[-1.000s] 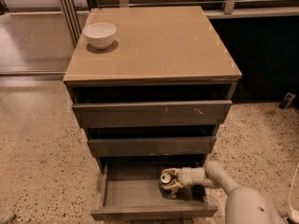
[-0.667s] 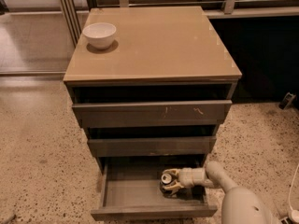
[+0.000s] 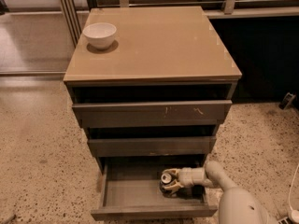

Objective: Place pepsi can into bottom drawer

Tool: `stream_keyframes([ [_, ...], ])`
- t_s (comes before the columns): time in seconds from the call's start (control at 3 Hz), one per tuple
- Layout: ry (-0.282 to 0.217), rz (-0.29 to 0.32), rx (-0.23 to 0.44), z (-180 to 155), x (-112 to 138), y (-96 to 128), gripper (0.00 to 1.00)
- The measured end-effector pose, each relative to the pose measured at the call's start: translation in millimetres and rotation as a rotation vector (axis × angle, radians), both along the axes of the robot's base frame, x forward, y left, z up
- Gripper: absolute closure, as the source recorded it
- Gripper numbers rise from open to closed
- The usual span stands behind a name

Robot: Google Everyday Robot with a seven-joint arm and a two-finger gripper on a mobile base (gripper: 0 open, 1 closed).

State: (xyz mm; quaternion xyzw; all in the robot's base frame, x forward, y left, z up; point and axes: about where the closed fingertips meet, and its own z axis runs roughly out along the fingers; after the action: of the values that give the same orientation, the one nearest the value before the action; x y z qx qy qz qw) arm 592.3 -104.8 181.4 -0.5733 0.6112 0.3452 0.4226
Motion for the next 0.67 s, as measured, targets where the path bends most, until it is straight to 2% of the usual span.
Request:
stream_keyframes([
  [0.67, 0.000, 0.000, 0.000, 0.0, 0.0, 0.0, 0.35],
])
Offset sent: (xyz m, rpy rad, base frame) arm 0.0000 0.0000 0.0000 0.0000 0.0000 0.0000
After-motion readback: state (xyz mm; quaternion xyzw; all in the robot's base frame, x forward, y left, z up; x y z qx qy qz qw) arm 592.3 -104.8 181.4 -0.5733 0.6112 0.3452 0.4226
